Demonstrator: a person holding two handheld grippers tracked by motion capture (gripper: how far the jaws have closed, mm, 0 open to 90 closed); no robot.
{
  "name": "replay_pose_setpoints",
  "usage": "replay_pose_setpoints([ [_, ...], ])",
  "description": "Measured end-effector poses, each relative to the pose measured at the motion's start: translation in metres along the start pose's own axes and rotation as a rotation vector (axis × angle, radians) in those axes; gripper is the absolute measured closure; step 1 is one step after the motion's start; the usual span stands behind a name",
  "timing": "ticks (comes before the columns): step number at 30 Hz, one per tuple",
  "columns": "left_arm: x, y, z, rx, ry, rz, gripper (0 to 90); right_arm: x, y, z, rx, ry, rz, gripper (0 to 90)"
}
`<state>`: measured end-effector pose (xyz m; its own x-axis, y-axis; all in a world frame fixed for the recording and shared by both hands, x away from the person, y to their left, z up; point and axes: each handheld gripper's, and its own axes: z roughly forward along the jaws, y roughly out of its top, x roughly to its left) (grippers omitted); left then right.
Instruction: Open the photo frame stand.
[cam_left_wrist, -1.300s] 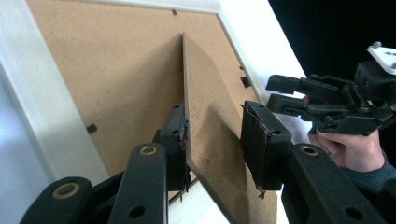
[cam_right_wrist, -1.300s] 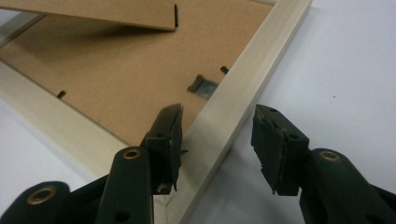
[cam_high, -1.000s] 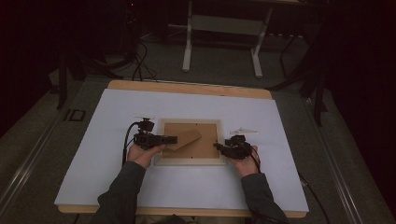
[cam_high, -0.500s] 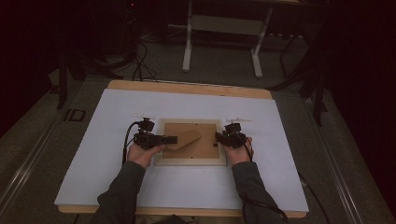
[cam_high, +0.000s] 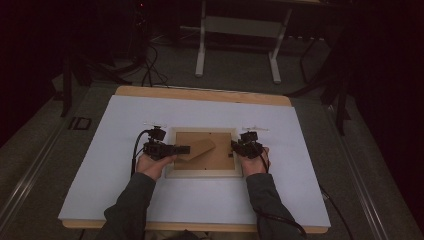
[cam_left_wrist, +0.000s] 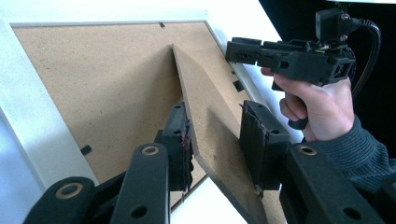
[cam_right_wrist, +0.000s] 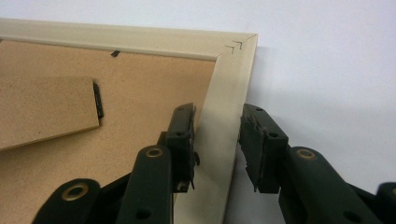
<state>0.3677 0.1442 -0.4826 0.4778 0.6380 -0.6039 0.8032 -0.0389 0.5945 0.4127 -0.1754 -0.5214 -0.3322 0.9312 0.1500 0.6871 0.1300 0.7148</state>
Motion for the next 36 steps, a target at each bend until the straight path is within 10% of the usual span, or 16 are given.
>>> replay_pose_setpoints([
  [21,-0.013,-0.007,-0.008,-0.022,0.0,0.057,66.2,-0.005,-0.002,-0.008,-0.04,0.059,0.011,57.6],
  [36,-0.023,-0.017,-0.016,-0.041,-0.019,0.128,66.7,-0.015,0.004,-0.005,0.006,0.231,0.054,35.5],
])
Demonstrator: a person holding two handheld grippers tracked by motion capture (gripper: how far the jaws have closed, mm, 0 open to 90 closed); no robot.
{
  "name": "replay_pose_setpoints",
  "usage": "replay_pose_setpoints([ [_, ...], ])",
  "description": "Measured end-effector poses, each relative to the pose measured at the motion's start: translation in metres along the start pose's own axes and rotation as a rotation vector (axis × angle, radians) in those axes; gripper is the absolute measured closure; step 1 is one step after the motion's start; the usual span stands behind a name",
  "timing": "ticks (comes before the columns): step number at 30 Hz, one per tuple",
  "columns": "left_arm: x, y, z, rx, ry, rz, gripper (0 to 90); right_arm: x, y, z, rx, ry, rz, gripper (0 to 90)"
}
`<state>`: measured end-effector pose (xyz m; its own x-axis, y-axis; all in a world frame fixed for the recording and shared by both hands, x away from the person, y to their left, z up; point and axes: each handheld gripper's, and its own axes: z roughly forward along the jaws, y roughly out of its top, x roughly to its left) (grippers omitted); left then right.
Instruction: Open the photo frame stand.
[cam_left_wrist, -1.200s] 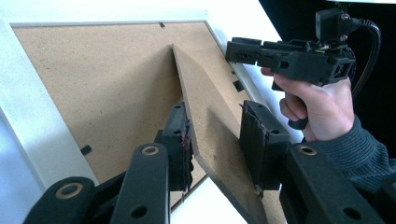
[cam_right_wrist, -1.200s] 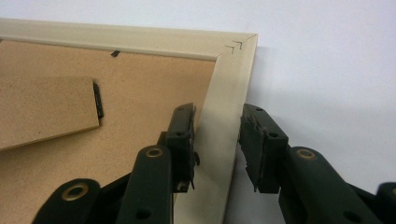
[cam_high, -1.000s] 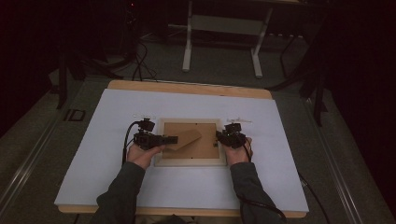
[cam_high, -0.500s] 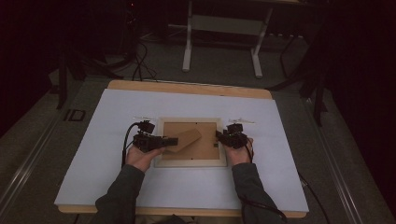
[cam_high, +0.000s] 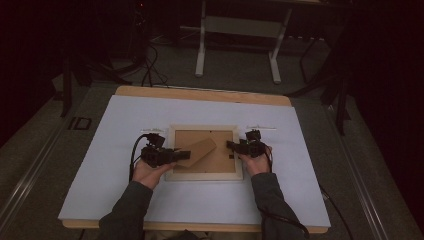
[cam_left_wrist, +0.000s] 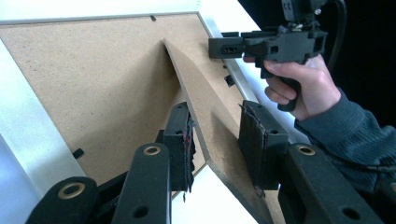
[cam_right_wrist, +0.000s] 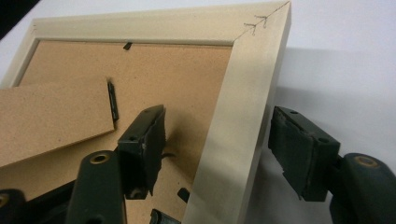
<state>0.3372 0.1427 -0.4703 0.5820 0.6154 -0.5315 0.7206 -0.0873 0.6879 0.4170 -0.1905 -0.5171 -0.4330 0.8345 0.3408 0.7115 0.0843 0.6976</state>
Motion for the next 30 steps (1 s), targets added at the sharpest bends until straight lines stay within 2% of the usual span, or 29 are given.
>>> replay_pose_setpoints([
  [1,0.0,-0.001,-0.001,0.0,-0.002,0.01,66.7,-0.001,0.001,0.0,0.002,0.021,0.003,35.0],
  [3,-0.001,-0.002,-0.002,-0.004,-0.007,0.021,66.7,-0.001,0.001,0.0,0.002,0.027,0.004,34.9],
  [7,-0.003,-0.004,-0.003,-0.008,-0.013,0.048,66.7,-0.005,0.002,0.0,0.013,0.08,0.033,33.2],
  [10,-0.005,-0.004,-0.004,-0.012,-0.018,0.063,66.7,-0.006,0.003,-0.001,0.01,0.111,0.037,34.7],
  [14,-0.007,-0.003,-0.006,-0.011,-0.025,0.087,66.8,-0.008,0.003,-0.005,-0.008,0.119,0.039,37.3],
  [18,-0.009,-0.001,-0.007,-0.011,-0.027,0.106,66.8,-0.014,0.002,-0.013,-0.055,0.139,0.083,46.1],
  [30,-0.013,0.006,-0.01,-0.033,-0.02,0.154,68.3,-0.016,0.007,-0.026,-0.124,0.145,0.103,54.4],
])
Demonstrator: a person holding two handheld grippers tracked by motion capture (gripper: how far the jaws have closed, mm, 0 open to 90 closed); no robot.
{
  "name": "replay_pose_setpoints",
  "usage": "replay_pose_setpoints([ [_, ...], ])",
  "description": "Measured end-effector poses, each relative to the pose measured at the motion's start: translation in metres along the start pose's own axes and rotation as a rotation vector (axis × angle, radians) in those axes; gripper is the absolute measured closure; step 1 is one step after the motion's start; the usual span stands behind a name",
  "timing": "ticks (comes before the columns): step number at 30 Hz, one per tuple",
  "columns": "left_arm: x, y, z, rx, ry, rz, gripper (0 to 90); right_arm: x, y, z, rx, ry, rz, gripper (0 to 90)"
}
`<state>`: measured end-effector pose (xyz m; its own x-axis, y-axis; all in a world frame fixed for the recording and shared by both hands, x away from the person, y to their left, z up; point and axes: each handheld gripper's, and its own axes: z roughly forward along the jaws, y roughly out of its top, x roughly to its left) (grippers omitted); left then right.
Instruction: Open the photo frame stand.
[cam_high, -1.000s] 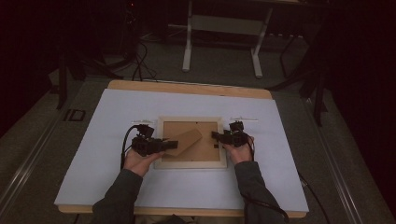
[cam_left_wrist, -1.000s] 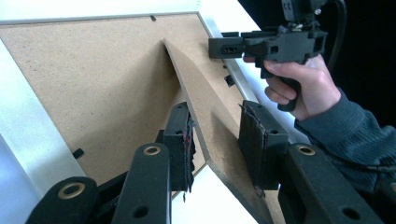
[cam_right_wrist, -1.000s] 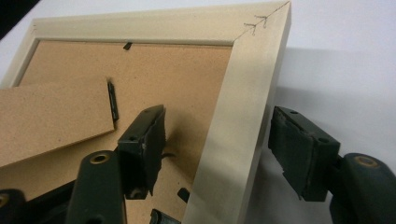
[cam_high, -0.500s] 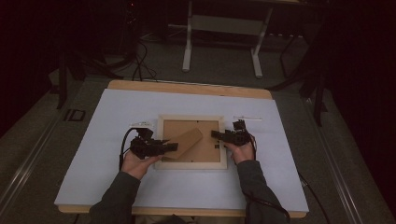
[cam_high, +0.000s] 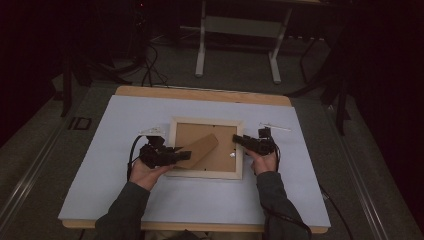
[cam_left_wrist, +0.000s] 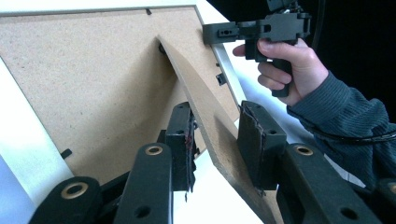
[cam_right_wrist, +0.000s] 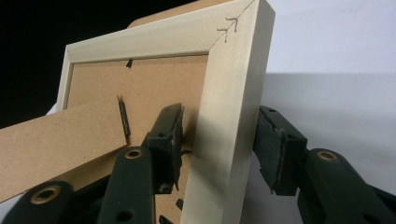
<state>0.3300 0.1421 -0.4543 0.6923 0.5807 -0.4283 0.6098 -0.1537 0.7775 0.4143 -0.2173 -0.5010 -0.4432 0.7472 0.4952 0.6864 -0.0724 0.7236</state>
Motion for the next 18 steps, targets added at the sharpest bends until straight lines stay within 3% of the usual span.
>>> replay_pose_setpoints([
  [12,0.0,0.002,0.001,-0.014,-0.009,0.023,71.6,0.007,0.014,-0.013,-0.081,-0.018,-0.038,61.4],
  [18,0.002,-0.002,0.001,-0.01,-0.003,0.021,71.8,0.009,0.016,-0.015,-0.091,-0.015,-0.051,61.9],
])
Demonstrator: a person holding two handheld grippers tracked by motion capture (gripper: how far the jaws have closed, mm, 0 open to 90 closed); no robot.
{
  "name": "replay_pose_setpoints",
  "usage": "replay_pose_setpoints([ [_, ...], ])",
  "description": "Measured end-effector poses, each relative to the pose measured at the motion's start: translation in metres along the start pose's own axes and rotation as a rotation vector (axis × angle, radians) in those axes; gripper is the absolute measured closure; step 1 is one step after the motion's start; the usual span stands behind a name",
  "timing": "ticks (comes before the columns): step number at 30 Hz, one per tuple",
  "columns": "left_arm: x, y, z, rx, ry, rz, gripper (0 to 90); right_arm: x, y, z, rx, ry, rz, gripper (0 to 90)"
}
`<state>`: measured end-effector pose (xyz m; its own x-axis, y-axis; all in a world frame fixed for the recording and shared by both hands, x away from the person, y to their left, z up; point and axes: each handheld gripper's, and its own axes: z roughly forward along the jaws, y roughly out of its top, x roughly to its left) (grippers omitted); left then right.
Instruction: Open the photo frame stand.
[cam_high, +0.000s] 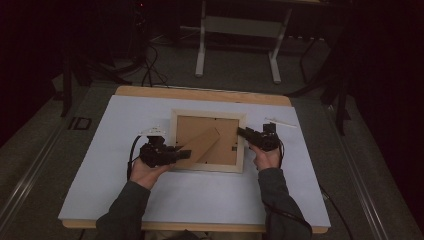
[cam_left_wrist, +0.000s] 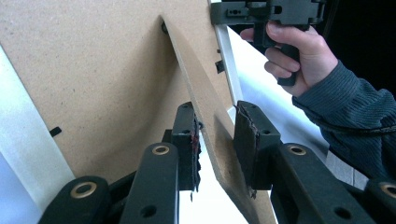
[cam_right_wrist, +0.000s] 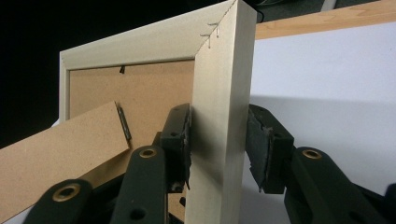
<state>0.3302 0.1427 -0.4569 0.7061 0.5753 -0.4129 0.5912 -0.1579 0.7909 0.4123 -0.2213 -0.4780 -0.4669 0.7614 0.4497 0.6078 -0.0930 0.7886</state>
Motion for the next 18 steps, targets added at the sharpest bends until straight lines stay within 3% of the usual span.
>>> replay_pose_setpoints([
  [7,0.0008,-0.0004,0.0016,0.006,0.011,-0.003,71.3,0.0031,0.0002,-0.0015,-0.018,0.002,-0.017,62.1],
  [18,-0.0023,0.0041,0.0072,0.027,-0.013,0.005,67.3,0.0075,0.0032,-0.0041,-0.034,0.016,-0.069,62.6],
])
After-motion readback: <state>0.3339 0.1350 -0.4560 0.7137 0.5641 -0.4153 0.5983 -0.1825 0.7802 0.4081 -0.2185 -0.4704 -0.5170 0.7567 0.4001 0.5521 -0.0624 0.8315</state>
